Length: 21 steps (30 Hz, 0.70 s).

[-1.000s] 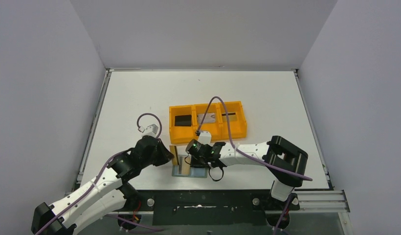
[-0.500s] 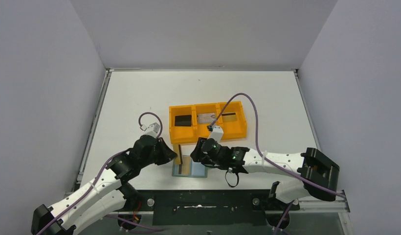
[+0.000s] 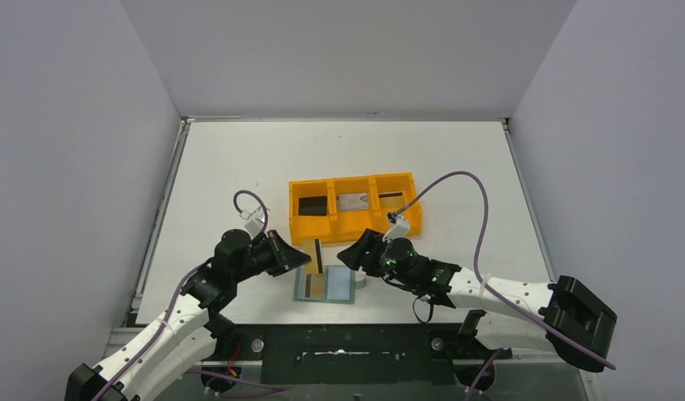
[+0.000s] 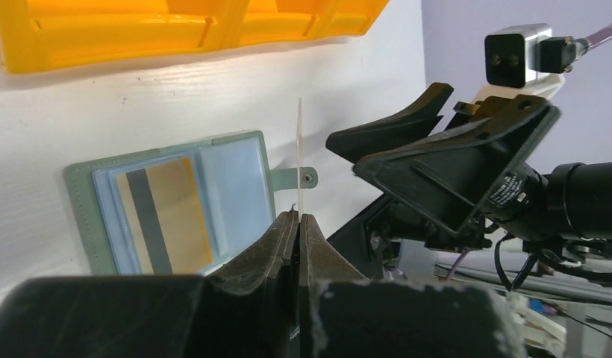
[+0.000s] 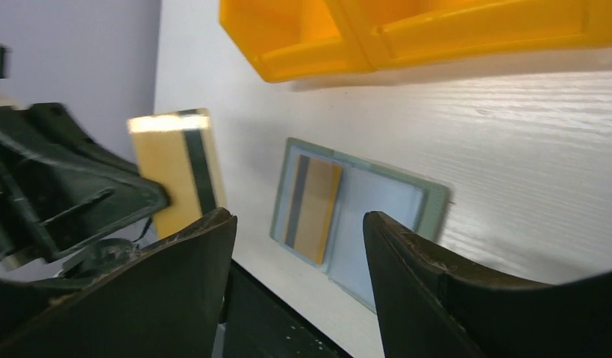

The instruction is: Take the credit cards out of the card holder

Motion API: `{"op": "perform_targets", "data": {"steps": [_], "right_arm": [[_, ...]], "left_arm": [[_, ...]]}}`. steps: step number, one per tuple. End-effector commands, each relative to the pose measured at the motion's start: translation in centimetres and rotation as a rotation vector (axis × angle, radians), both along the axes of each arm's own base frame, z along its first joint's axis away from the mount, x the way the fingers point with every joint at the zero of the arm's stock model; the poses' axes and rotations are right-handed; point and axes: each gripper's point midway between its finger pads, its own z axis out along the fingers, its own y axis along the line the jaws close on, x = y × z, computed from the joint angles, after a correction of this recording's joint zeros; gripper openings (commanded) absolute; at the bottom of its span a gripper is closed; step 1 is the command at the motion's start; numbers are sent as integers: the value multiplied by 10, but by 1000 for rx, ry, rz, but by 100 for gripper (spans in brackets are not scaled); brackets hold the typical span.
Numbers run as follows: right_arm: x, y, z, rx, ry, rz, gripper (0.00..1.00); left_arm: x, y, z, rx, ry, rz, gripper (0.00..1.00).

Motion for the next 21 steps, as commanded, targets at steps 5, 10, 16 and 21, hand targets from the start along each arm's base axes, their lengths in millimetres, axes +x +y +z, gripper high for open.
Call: {"op": "perform_targets", "data": {"steps": [5, 10, 16, 21], "right_arm": [[-4, 32, 68, 258, -132, 128, 68], [-6, 43, 73, 292, -126, 186, 62], [-13, 56, 84, 356, -136, 271, 40], [-19, 58, 89, 396, -145, 308, 23]], "left_arm": [[-10, -20, 47, -317, -93, -178, 0], [-15, -24, 51, -335, -99, -232, 0], [-17, -25, 51, -347, -96, -240, 0], [-16, -25, 50, -351, -95, -236, 0]]}}
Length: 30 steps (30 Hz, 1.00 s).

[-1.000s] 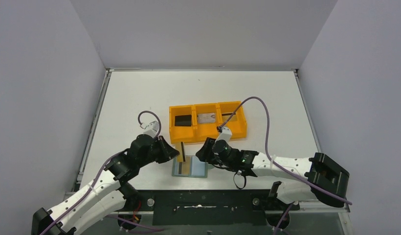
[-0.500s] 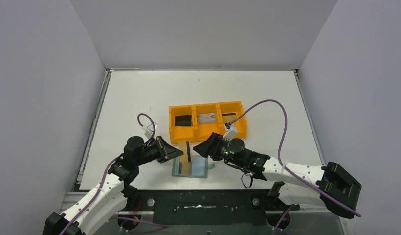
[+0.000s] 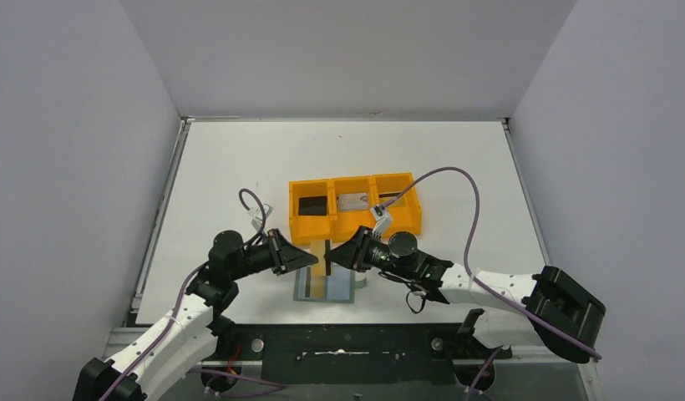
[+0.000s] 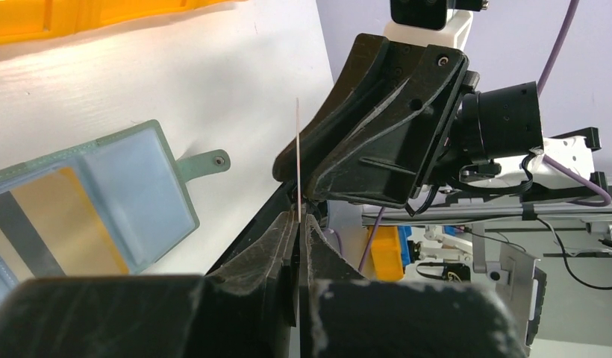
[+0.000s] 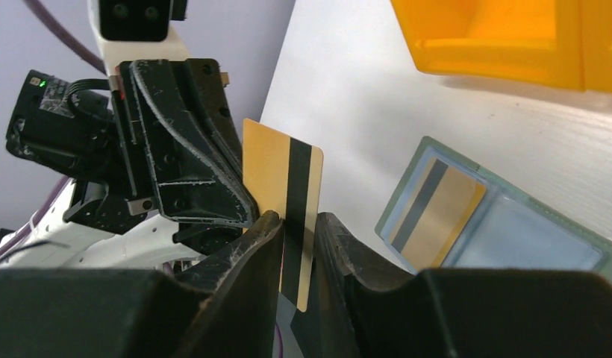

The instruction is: Take the credit cards out of the card holder

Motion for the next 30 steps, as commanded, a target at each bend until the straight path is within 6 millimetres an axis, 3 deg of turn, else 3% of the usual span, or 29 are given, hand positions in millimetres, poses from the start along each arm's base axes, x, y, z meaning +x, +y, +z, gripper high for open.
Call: {"op": "perform_targets", "data": {"steps": [1, 11, 22, 30], "right_arm": [[-5, 10, 36, 127, -79, 61, 21], [-6, 5, 37, 139, -76, 58, 0], [1, -7, 28, 69, -81, -2, 0], [21, -42, 21, -123, -153, -157, 0]], "left_arm": [[-1, -4, 24, -64, -90, -32, 0], [4, -1, 17, -34, -76, 4, 2], [15, 7, 10, 92, -76, 55, 56], [34, 47, 9, 369, -136, 235, 82]]}}
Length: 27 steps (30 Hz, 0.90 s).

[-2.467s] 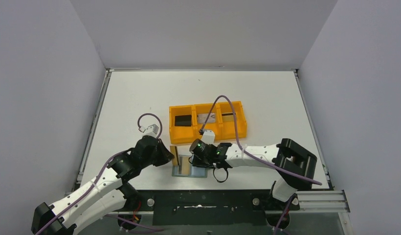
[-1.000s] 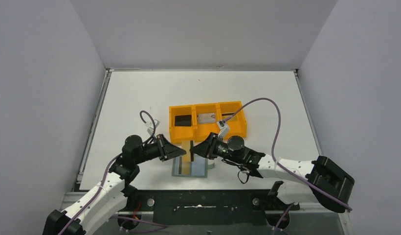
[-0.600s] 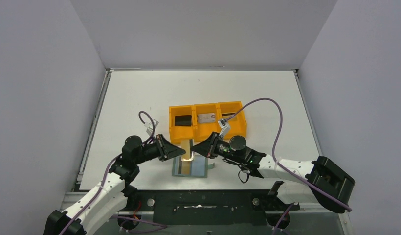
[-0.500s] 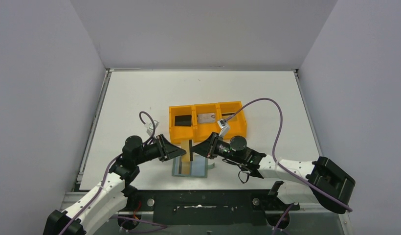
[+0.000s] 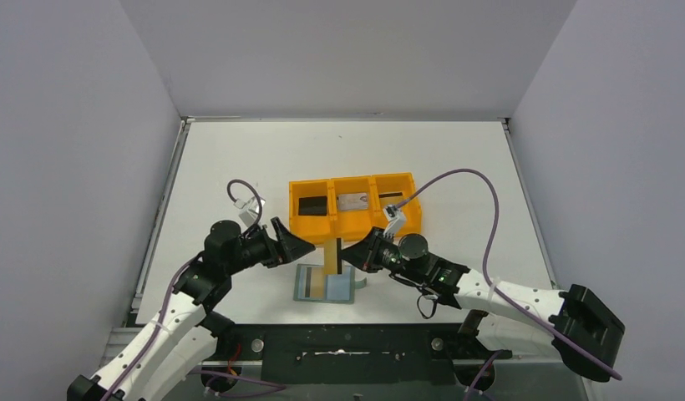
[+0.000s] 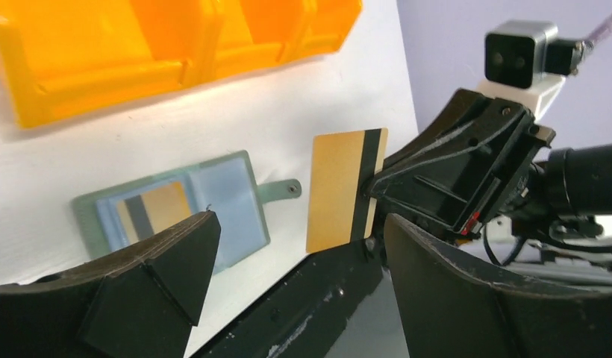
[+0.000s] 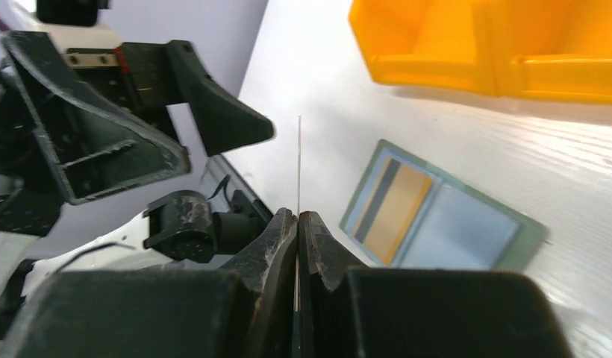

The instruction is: Take the credit cards out of the card holder

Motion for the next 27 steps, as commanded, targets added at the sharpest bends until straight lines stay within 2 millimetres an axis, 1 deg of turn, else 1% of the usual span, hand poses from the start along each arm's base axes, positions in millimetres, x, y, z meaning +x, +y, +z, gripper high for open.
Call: {"op": "perform_targets", "data": {"steps": [1, 5, 8, 10, 11, 13, 16, 19, 21, 23, 27], "right_arm": [[22, -26, 13, -106, -117, -137, 0], [31, -52, 19, -193, -202, -220, 0], [37, -70, 29, -257, -306, -264, 0], [43, -83, 36, -332, -391, -291, 0], [47, -90, 40, -380, -431, -305, 0], [54, -100, 47, -487, -531, -306, 0], [69, -117, 57, -694, -682, -309, 0], [84, -128, 61, -934, -815, -262, 0], [98, -141, 63, -1105, -855, -254, 0], [110, -147, 66, -1231, -893, -182, 0], [133, -150, 52, -1294, -962, 29, 0]], "left_arm": [[15, 31, 11, 186, -92, 124, 84], [24, 52, 24, 263, -135, 232, 86], [31, 69, 37, 316, -180, 310, 87], [34, 78, 40, 355, -212, 340, 87], [37, 82, 49, 364, -243, 357, 87], [40, 89, 55, 398, -284, 379, 88], [44, 98, 53, 449, -321, 404, 88], [47, 102, 50, 488, -339, 409, 88], [47, 103, 45, 510, -330, 398, 89], [48, 103, 43, 518, -325, 395, 89], [49, 103, 39, 534, -316, 390, 89]]}}
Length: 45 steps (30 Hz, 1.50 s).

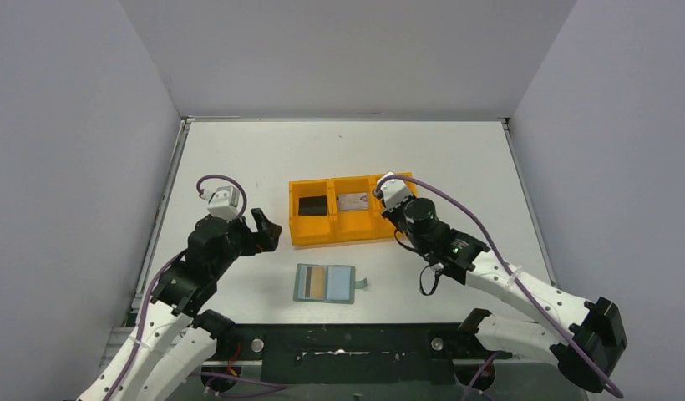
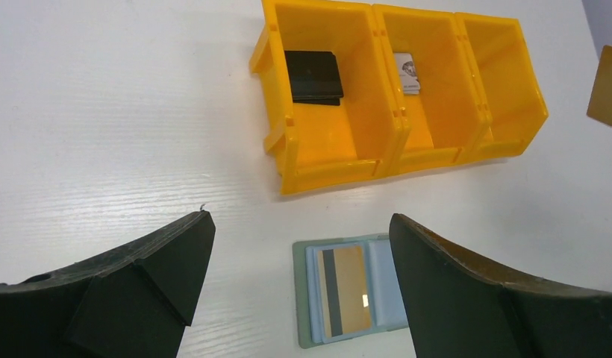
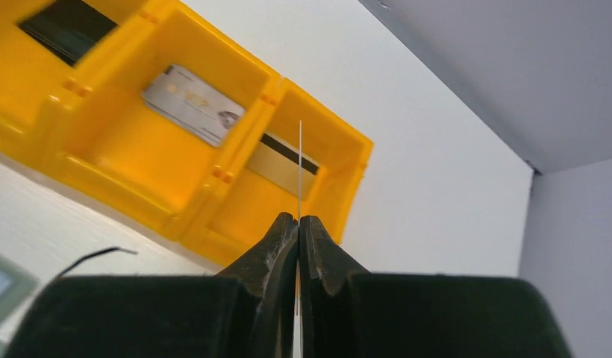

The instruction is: Take the credit cards out of the card holder

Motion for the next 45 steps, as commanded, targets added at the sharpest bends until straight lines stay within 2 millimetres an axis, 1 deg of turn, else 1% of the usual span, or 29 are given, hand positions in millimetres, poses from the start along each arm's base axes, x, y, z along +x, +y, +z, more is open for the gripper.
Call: {"op": "perform_targets", "data": {"steps": [1, 3, 4, 6, 9, 12, 15, 16, 17, 22, 27, 31, 38, 41, 45], "right_arm": [[27, -18, 4, -279, -43, 153, 0], [35, -18, -3, -294, -6, 215, 0], [40, -20, -14, -303, 37, 238, 0], [48, -19, -23, -299, 74, 261, 0], [53, -12, -39, -307, 114, 297, 0], [56, -6, -47, -282, 136, 303, 0], [59, -4, -51, -250, 154, 277, 0], [59, -3, -53, -238, 161, 272, 0], [59, -1, -55, -225, 167, 267, 0], [53, 8, -68, -192, 205, 269, 0], [49, 4, -76, -189, 229, 225, 0], [39, 6, -83, -164, 249, 227, 0], [25, 32, -67, -24, 197, 307, 0], [24, 35, -63, -9, 188, 312, 0], [26, 29, -57, -25, 163, 282, 0]], "left_arm": [[6, 5, 13, 28, -46, 9, 89], [6, 5, 14, 26, -50, 11, 89], [6, 6, 14, 26, -52, 12, 89], [6, 7, 16, 24, -58, 19, 89], [5, 9, 19, 20, -70, 28, 89], [5, 10, 21, 17, -77, 31, 89], [5, 10, 21, 16, -78, 29, 89], [5, 10, 12, 25, -59, 29, 89], [5, 10, 10, 26, -56, 27, 89], [5, 7, 7, 29, -42, 16, 89], [5, 7, 6, 31, -38, 16, 89], [6, 6, 4, 32, -32, 12, 89], [6, 6, 2, 34, -24, 10, 89], [6, 6, 2, 35, -25, 12, 89], [6, 7, 2, 36, -24, 14, 89]]}}
